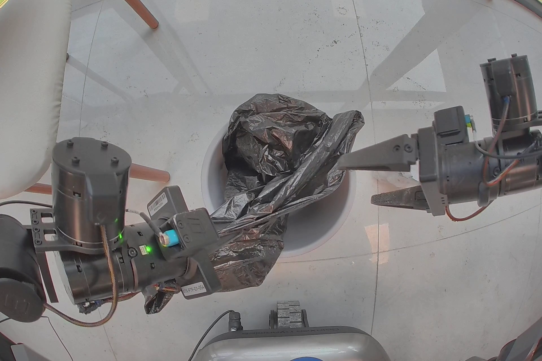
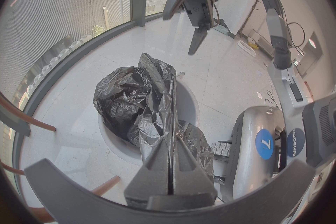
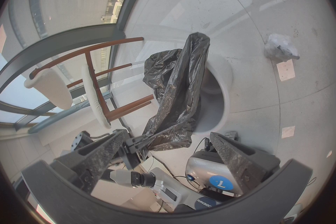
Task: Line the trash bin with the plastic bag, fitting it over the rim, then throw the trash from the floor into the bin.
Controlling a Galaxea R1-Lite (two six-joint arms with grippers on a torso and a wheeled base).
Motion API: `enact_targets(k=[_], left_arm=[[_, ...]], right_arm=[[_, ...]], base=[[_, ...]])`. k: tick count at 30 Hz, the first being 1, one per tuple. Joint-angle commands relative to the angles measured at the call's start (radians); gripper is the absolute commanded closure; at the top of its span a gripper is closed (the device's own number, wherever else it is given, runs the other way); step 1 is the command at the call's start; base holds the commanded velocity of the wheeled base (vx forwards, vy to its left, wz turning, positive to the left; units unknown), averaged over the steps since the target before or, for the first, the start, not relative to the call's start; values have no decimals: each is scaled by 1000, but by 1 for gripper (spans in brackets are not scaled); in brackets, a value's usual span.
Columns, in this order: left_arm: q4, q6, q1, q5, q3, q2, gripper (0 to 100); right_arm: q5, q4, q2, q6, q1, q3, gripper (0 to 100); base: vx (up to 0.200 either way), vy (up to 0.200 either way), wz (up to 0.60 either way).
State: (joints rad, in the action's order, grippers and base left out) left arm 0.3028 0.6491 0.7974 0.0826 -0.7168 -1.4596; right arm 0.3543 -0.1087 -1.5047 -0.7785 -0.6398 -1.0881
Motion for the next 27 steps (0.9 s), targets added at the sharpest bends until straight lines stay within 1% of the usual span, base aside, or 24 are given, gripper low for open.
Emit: enact_targets(k=[1,4,8,10,14,27], left_arm=[[-1,-37,42,39,-15,8,100],[-1,-43,42,43,-13,8,100],[-1,-46,42,45,-20,8,100],[-1,-57,42,45,-21,8,100],[-1,-71,42,45,-23,8,100],[-4,-72,40,45,-53,7,100]], right_arm=[[-38,3,-88,-51,-52,-65,0],[-54,3,-121,-54,-60,-87,0],[-129,3,-163,-54,-60,-99,0],[-149,3,-172,-56,-58,-99,0],[-150,3,-175,-54,-60,-90,0],[-155,3,-216,-53,-57,-88,0]], base=[[0,0,0],[0,0,0],[0,0,0],[0,0,0],[0,0,0],[0,0,0]])
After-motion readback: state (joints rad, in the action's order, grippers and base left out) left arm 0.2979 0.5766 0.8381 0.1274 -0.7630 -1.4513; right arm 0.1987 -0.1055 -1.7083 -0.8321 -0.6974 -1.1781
